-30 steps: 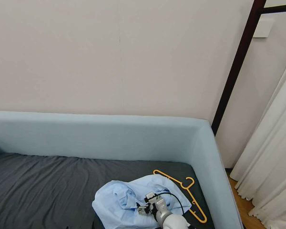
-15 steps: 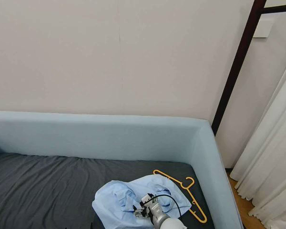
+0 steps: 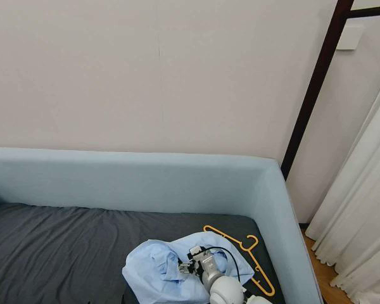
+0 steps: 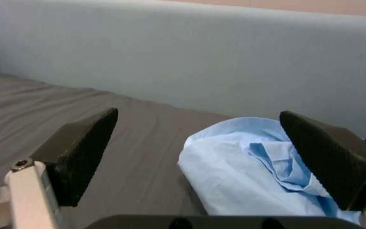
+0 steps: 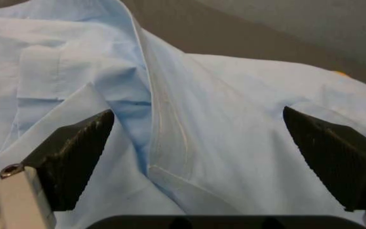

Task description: Pick up the clothes from the sofa and hang them on the clothes hanger.

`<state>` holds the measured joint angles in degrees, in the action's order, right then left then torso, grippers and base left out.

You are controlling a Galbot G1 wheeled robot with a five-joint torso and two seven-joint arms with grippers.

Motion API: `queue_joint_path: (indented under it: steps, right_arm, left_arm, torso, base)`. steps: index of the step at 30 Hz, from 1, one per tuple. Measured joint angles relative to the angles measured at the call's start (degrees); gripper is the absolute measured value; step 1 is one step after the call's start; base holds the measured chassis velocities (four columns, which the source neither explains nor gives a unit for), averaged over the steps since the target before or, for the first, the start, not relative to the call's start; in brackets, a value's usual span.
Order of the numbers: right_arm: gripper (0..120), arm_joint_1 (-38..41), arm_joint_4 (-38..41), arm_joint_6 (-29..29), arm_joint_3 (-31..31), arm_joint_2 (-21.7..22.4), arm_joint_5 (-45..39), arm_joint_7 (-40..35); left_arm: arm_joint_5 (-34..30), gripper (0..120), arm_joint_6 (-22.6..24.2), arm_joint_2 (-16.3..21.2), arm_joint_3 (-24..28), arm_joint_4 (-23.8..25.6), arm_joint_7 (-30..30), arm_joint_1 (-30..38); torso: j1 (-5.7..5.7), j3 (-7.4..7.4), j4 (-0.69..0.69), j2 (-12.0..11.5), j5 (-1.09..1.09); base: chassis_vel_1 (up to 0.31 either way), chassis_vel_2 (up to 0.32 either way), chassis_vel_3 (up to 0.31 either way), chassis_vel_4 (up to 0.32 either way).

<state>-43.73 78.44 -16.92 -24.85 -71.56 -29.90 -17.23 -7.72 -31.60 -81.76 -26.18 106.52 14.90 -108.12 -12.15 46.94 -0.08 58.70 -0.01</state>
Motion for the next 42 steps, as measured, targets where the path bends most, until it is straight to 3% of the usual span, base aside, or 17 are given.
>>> queue_joint_path:
  steps: [12,18,27,29,31,36,39,40,42]
  right_arm:
    - [100,-0.5,-4.3,-1.9,-0.1,-2.9,1.6,-5.8]
    - [79,-2.1,-1.2,-6.0,-1.7,-2.7,0.1,-10.1]
    - [49,-2.9,-1.5,-6.0,-1.5,-2.6,0.9,-11.0]
    - [37,-2.9,-1.5,-5.8,-1.4,-2.4,1.2,-11.1]
    - [34,-2.9,-1.5,-5.7,-1.4,-2.2,1.3,-11.1]
    - [12,-2.8,-1.3,-5.2,-1.5,-1.5,1.5,-11.0]
    - [8,-2.8,-1.0,-5.2,-1.5,-1.3,1.5,-11.0]
    - [0,-3.1,0.1,-5.2,-1.6,-0.6,1.6,-11.0]
    - [0,-3.7,1.9,-5.2,-1.9,0.7,1.8,-10.9]
  left_arm:
    - [-0.4,100,0.0,0.0,0.4,-0.5,0.0,0.5]
    - [-0.6,100,0.1,0.4,0.2,-0.5,0.2,1.0]
    - [-0.8,100,0.0,0.4,0.3,-0.1,0.2,0.7]
    - [-0.8,100,-0.1,0.2,0.5,0.0,0.2,0.7]
    - [-0.8,100,-0.1,0.2,0.5,0.0,0.1,0.8]
    - [-0.8,100,-0.1,0.4,0.4,0.3,0.1,0.7]
    - [-0.8,100,-0.1,0.4,0.4,0.3,0.1,0.7]
    - [-0.8,100,-0.1,0.4,0.3,0.3,0.1,0.7]
    - [-0.8,100,-0.1,0.7,0.3,0.4,0.1,0.7]
  torso:
    - [0.0,0.0,0.0,0.0,0.0]
    - [0.0,0.0,-0.01,0.0,0.0]
    - [0.0,0.0,0.0,0.0,0.0]
    - [0.0,0.0,0.0,0.0,0.0]
    - [0.0,0.0,0.0,0.0,0.0]
    - [0.0,0.0,-0.01,0.0,0.0]
    - [0.0,0.0,0.0,0.0,0.0]
    - [0.0,0.0,0.0,0.0,0.0]
    - [0.0,0.0,0.0,0.0,0.0]
  base:
    - [0.0,0.0,0.0,0.0]
    - [0.0,0.0,0.0,0.0]
    - [0.0,0.0,0.0,0.0]
    - [0.0,0.0,0.0,0.0]
    - [0.0,0.0,0.0,0.0]
    - [0.0,0.0,0.0,0.0]
    - [0.0,0.0,0.0,0.0]
    - [0.0,0.0,0.0,0.0]
    - [0.0,0.0,0.0,0.0]
